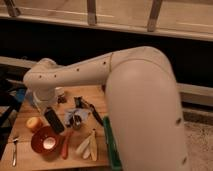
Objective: Place eraser in tray
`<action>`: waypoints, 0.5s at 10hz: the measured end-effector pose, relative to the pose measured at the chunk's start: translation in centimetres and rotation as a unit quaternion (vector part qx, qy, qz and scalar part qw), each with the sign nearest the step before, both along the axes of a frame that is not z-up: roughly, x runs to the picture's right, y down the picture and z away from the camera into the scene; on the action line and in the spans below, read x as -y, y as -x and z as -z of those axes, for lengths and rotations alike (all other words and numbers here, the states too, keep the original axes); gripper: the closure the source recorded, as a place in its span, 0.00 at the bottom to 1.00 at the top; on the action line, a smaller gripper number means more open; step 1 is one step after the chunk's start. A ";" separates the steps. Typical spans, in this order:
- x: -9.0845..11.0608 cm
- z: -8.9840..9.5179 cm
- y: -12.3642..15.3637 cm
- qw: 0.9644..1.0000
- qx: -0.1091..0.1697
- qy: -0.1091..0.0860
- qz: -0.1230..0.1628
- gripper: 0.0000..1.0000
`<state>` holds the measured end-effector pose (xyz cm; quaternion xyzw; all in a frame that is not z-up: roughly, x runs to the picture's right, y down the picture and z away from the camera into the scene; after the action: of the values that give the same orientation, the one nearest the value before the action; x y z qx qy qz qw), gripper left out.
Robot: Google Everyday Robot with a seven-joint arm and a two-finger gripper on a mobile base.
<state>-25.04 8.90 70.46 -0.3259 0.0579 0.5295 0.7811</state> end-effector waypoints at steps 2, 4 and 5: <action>0.8 0.3 -4.7 0.999 -0.023 0.001 -0.044 1.00; 1.0 0.4 -10.1 0.994 -0.051 0.012 -0.093 1.00; 0.9 0.2 -12.8 0.991 -0.067 0.023 -0.115 1.00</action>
<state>-12.26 7.95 70.26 -0.3117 0.0843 0.6352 0.7016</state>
